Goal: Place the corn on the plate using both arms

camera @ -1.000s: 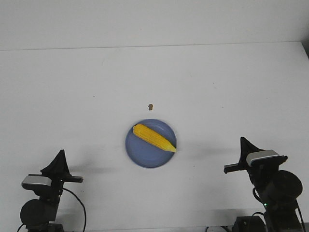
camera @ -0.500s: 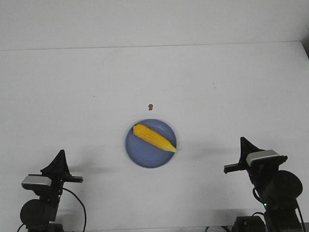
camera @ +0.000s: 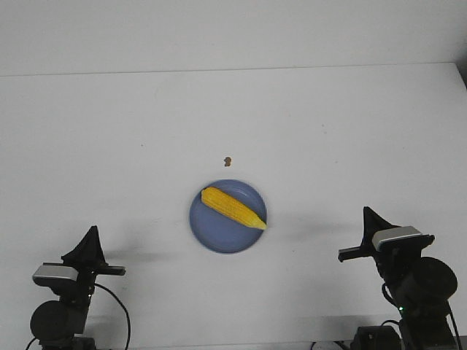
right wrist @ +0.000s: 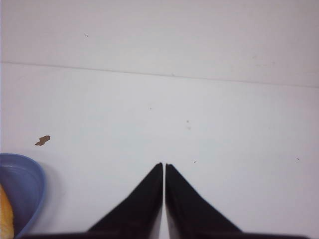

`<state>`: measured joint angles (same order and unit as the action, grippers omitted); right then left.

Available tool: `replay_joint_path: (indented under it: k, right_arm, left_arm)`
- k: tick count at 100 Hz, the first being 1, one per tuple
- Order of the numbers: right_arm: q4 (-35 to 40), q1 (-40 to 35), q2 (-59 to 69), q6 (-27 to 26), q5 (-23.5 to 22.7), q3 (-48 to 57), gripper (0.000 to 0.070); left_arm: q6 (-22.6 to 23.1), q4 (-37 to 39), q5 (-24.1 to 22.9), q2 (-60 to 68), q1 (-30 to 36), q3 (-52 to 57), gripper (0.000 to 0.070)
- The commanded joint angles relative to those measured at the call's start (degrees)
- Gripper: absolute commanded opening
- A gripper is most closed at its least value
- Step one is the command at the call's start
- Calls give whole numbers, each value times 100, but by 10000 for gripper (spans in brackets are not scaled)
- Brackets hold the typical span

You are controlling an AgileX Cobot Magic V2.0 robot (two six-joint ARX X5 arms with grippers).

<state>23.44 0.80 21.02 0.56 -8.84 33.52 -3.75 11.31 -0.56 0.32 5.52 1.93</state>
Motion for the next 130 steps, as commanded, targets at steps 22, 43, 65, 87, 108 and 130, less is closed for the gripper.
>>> replay_joint_path:
  k: [22,43,65,87,108,130]
  right_arm:
    - [-87,-7,-313,11,15,55,10]
    - [-164,-7,-713,46,9,52,10]
    - [-299,-9,-1045,291,4,24,10]
    - [-973,-98,-1556,289,-15,-581,10]
    - [-1703,-238,-2094,208,-11,-1462,10]
    - [-1823,-310,-2094,162,-13,-1847,10]
  left_arm:
    - [50,76,-9,-13,2,-114,14]
    - [50,76,-9,-13,2,-114,14]
    - [50,76,-9,-13,2,-114,14]
    - [50,76,-9,-13,2,-114,14]
    - [50,76,-9,-13,2,-114,14]
    - [50,76,-11,-13,2,-114,14]
